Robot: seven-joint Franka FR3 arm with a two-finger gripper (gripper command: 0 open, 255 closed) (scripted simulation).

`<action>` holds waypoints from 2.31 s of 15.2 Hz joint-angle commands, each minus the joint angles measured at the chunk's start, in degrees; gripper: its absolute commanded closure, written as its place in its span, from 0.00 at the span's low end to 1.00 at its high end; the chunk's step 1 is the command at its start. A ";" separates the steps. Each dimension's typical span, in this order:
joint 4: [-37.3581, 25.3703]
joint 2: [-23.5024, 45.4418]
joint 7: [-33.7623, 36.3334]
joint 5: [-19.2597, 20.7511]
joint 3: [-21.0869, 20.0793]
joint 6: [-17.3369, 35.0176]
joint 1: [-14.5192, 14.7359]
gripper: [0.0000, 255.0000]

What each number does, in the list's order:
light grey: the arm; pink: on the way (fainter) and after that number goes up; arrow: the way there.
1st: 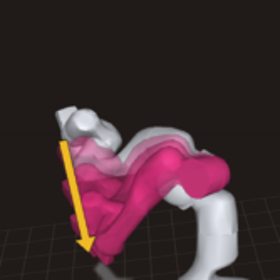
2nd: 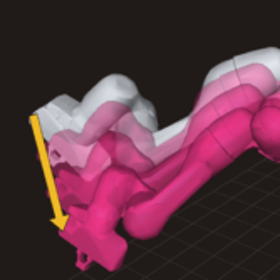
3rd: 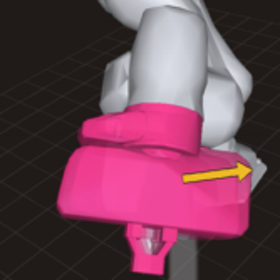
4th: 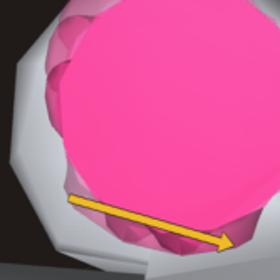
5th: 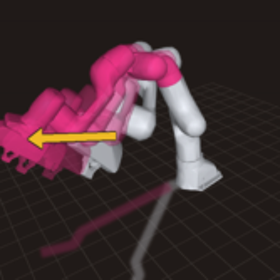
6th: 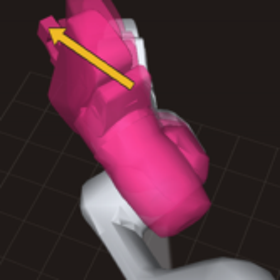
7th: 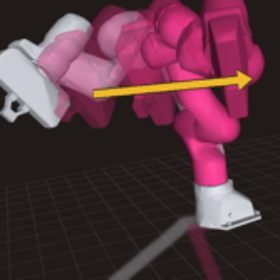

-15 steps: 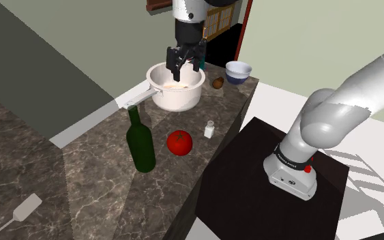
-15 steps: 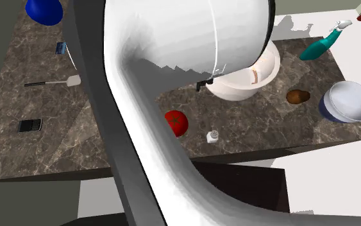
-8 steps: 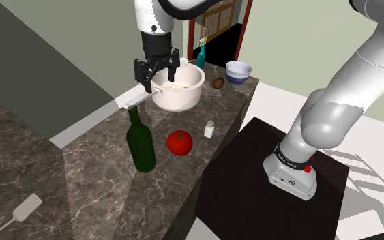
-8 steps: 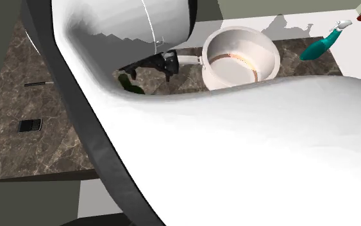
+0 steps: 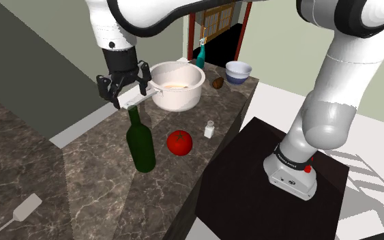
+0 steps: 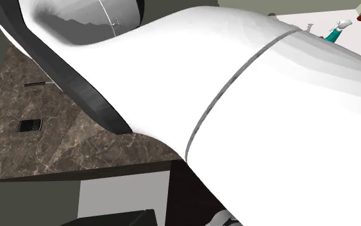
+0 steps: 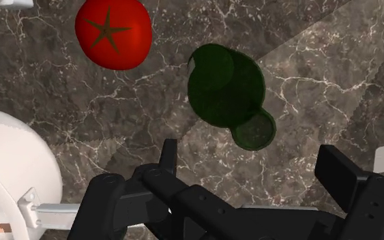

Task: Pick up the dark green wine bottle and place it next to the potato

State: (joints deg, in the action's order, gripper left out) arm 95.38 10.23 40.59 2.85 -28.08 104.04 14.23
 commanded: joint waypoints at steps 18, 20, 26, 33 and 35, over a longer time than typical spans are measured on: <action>3.98 1.86 1.06 0.93 -0.05 5.63 0.57 1.00; 3.98 1.87 1.07 0.93 -0.05 5.63 0.57 1.00; 3.40 1.71 1.02 0.85 -0.08 4.92 0.56 1.00; -1.24 1.08 0.88 0.48 -0.24 -0.28 0.63 1.00; -2.72 1.03 0.89 0.44 -0.28 -1.80 0.68 1.00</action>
State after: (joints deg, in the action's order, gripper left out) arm 93.39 11.44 41.54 3.38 -28.34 103.13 14.93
